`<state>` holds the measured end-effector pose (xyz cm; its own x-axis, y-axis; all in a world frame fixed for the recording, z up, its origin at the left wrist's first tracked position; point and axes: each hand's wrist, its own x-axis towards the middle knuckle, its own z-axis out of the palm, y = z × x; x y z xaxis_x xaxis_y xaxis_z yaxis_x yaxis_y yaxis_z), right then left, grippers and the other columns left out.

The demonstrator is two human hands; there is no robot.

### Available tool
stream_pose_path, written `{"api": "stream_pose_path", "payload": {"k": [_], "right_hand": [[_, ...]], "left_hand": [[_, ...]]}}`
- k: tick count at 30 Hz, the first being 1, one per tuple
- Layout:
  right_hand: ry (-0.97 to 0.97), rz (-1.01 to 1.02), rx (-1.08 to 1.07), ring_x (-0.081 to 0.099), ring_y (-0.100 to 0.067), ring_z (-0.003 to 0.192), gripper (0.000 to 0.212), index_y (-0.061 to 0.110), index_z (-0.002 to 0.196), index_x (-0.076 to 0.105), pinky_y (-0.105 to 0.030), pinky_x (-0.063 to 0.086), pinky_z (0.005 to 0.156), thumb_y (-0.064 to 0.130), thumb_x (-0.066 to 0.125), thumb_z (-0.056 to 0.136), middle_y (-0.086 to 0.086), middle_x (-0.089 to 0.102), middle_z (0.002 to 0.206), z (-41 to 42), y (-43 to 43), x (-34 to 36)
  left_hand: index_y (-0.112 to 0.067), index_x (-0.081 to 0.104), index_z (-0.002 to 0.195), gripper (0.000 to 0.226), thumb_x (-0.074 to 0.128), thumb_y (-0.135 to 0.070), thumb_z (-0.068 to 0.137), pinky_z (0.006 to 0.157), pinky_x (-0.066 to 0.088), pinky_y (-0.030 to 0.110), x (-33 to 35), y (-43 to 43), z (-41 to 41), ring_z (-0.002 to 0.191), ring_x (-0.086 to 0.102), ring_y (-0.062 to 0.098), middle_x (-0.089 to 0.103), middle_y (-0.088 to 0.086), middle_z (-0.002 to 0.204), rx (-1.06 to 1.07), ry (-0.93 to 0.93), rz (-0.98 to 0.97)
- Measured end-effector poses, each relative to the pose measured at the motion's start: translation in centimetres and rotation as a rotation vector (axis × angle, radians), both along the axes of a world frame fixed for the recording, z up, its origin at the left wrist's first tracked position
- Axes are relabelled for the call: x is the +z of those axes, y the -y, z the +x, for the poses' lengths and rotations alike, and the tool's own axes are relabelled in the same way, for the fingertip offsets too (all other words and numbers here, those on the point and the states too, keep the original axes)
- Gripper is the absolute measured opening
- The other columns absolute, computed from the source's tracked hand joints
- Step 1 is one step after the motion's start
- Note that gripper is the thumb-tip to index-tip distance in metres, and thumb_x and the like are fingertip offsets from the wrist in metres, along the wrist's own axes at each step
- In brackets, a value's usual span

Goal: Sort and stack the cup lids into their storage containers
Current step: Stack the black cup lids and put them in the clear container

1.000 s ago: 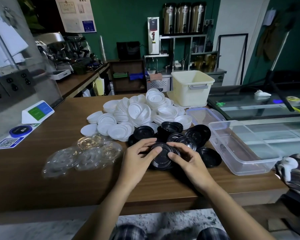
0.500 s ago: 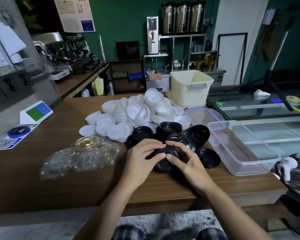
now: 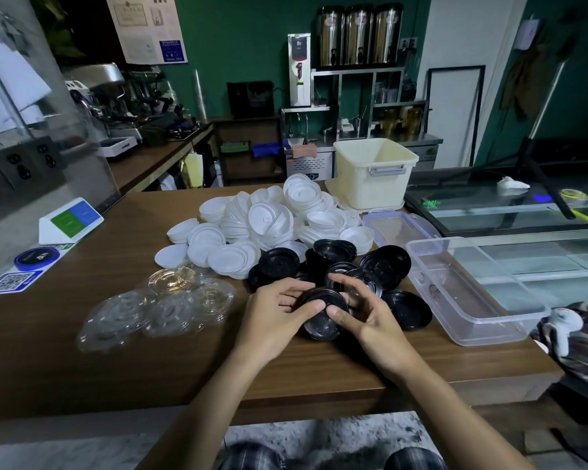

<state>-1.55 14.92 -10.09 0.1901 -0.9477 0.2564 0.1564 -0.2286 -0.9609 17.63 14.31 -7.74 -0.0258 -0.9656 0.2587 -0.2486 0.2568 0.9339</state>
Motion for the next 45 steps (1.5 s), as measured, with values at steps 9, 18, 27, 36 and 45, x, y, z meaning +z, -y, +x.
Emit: {"api": "stream_pose_path", "payload": {"k": [9,18,27,36,45], "right_hand": [[-0.077,-0.094,-0.134,0.07,-0.01,0.112,0.035,0.012,0.127,0.069,-0.02,0.051,0.097,-0.001,0.073,0.095,-0.002,0.077,0.117,0.2,0.1,0.1],[-0.051,-0.06,-0.116,0.068,-0.015,0.122,0.047,0.011,0.131,0.067,-0.023,0.051,0.105,-0.012,0.073,0.09,-0.004,0.074,0.127,0.1,0.2,0.0],[-0.09,-0.066,-0.122,0.067,0.003,0.117,0.051,0.015,0.136,0.067,-0.011,0.052,0.086,-0.012,0.07,0.093,0.012,0.075,0.127,0.2,-0.2,0.5],[-0.061,-0.043,-0.052,0.067,-0.013,0.126,0.031,0.019,0.13,0.073,-0.024,0.049,0.108,0.008,0.066,0.102,0.004,0.076,0.128,0.2,-0.6,1.0],[-0.052,-0.054,-0.036,0.064,-0.012,0.131,0.041,0.016,0.139,0.065,-0.021,0.048,0.106,0.007,0.07,0.099,0.001,0.073,0.134,0.0,-0.2,0.5]], "left_hand": [[-0.033,0.073,0.125,0.051,0.082,-0.057,0.08,0.106,0.039,0.013,-2.0,-2.6,5.4,0.121,0.058,-0.006,0.062,-0.027,0.127,0.025,0.576,-0.273],[-0.024,0.072,0.109,0.022,0.076,-0.013,0.09,0.081,0.053,0.025,-2.7,-3.0,6.1,0.09,0.066,-0.003,0.07,-0.019,0.097,0.089,0.518,-0.367],[-0.026,0.069,0.133,0.035,0.066,-0.018,0.099,0.095,0.06,0.052,-0.4,-3.0,4.4,0.121,0.069,0.019,0.07,-0.005,0.127,-0.14,-0.132,0.01],[-0.029,0.067,0.133,0.055,0.083,-0.007,0.085,0.088,0.055,0.021,0.0,-0.7,1.6,0.099,0.071,0.006,0.076,-0.015,0.104,-0.041,-0.097,-0.057],[-0.019,0.077,0.116,0.028,0.081,-0.014,0.089,0.102,0.055,0.027,-1.5,-0.4,-0.2,0.113,0.071,0.008,0.078,-0.01,0.114,0.013,-0.158,-0.113]]}}
